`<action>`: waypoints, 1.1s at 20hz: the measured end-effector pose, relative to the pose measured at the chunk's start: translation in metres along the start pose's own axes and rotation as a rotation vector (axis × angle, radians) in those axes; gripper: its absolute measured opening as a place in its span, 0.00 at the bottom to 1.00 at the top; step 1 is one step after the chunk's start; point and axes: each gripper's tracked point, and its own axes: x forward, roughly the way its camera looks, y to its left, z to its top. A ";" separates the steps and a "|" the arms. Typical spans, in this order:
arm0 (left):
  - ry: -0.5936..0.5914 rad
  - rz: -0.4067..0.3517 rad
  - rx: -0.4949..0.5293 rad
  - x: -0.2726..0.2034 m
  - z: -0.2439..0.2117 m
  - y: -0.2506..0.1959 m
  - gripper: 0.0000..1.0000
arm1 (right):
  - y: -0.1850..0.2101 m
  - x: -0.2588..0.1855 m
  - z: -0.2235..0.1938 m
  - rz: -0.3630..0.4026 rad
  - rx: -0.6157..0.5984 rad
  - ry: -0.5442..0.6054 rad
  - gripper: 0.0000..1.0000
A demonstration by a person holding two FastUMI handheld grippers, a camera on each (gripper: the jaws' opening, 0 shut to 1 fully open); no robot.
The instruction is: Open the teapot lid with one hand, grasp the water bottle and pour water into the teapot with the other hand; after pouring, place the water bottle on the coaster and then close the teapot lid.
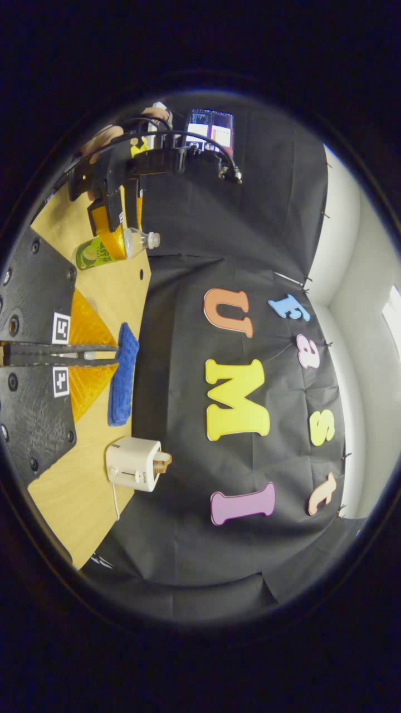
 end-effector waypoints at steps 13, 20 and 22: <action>0.021 0.025 0.018 0.017 -0.029 0.008 0.80 | -0.016 -0.001 0.003 -0.021 -0.005 0.009 0.00; 0.029 0.131 0.245 -0.001 -0.007 0.008 0.78 | -0.040 0.001 0.000 -0.055 0.005 0.033 0.00; 0.041 0.145 0.328 -0.006 -0.005 0.002 0.77 | -0.049 0.000 -0.001 -0.069 0.003 0.043 0.00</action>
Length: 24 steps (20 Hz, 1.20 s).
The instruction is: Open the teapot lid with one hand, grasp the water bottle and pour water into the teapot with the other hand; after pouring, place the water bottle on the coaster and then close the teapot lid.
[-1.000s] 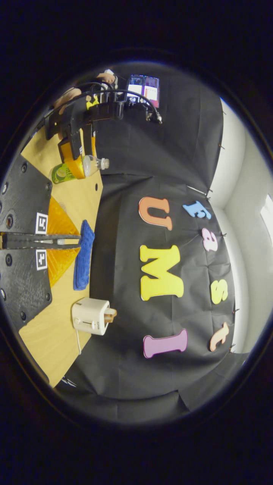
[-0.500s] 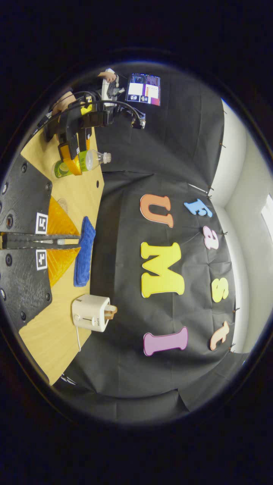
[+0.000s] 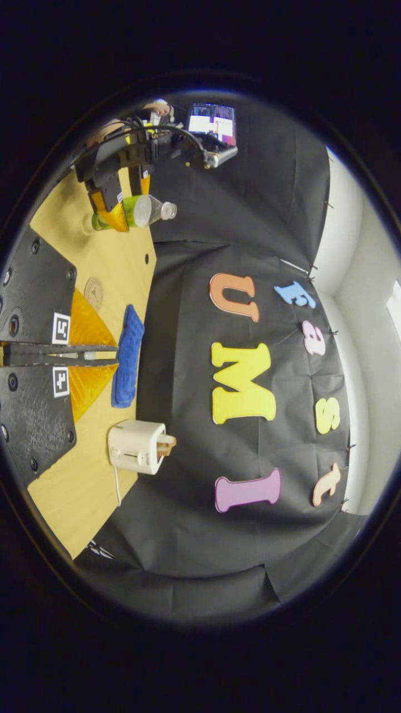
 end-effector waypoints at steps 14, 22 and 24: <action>0.120 0.017 0.772 0.000 -0.007 -0.045 0.77 | -0.065 0.002 -0.008 -0.058 0.024 0.083 0.00; 0.132 -0.013 1.099 -0.007 -0.012 -0.060 0.76 | -0.080 -0.002 -0.007 -0.068 0.042 0.080 0.00; 0.146 -0.019 1.169 -0.003 -0.010 -0.059 0.76 | -0.082 -0.003 -0.006 -0.074 0.036 0.080 0.00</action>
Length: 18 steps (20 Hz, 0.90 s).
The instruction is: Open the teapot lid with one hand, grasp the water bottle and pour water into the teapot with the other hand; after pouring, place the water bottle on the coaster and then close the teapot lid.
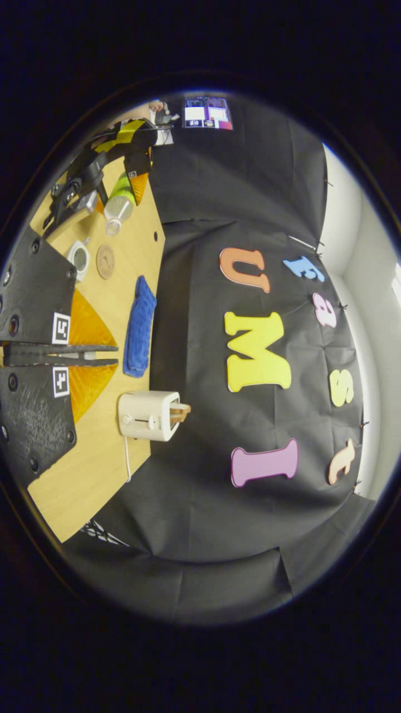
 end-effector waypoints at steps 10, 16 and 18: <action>-0.001 0.013 0.350 -0.006 0.025 0.011 0.76 | -0.008 -0.003 0.002 -0.011 0.011 -0.005 0.00; 0.009 0.005 0.484 -0.010 0.034 0.014 0.77 | -0.014 -0.006 0.007 -0.028 0.007 -0.018 0.00; 0.034 -0.001 0.529 -0.010 0.032 0.020 0.77 | -0.015 -0.007 0.007 -0.028 0.002 -0.015 0.00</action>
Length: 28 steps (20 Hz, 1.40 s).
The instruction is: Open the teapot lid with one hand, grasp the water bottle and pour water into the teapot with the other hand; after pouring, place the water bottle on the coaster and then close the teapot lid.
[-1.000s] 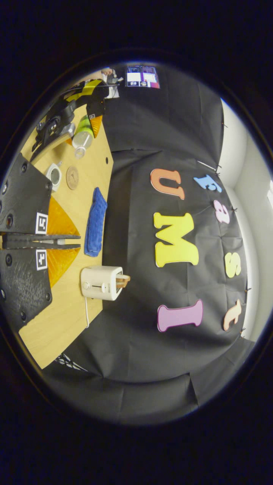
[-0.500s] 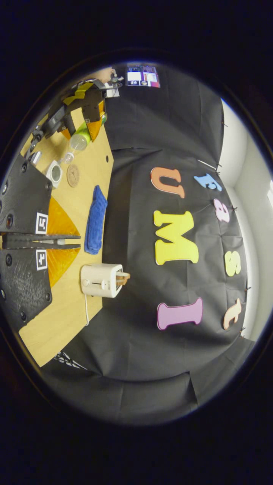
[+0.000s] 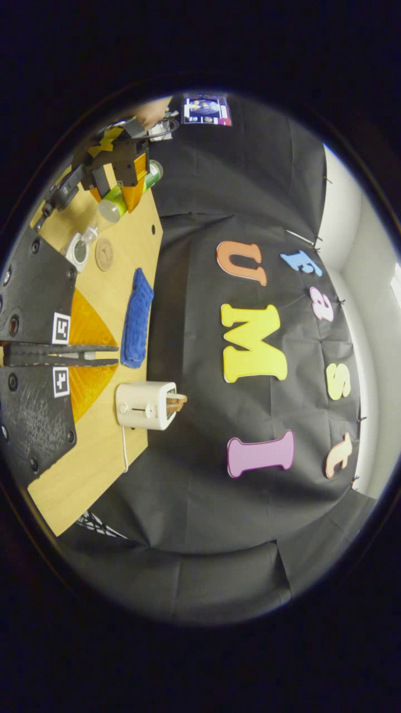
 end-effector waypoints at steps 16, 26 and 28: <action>0.036 0.062 0.263 -0.002 0.010 0.035 0.75 | -0.010 -0.014 0.018 -0.006 -0.005 -0.047 0.00; 0.040 0.066 0.335 -0.012 0.014 0.042 0.77 | -0.008 -0.014 0.018 0.019 0.019 -0.039 0.00; 0.051 0.065 0.330 -0.011 0.011 0.041 0.77 | -0.008 -0.016 0.018 0.019 0.018 -0.040 0.00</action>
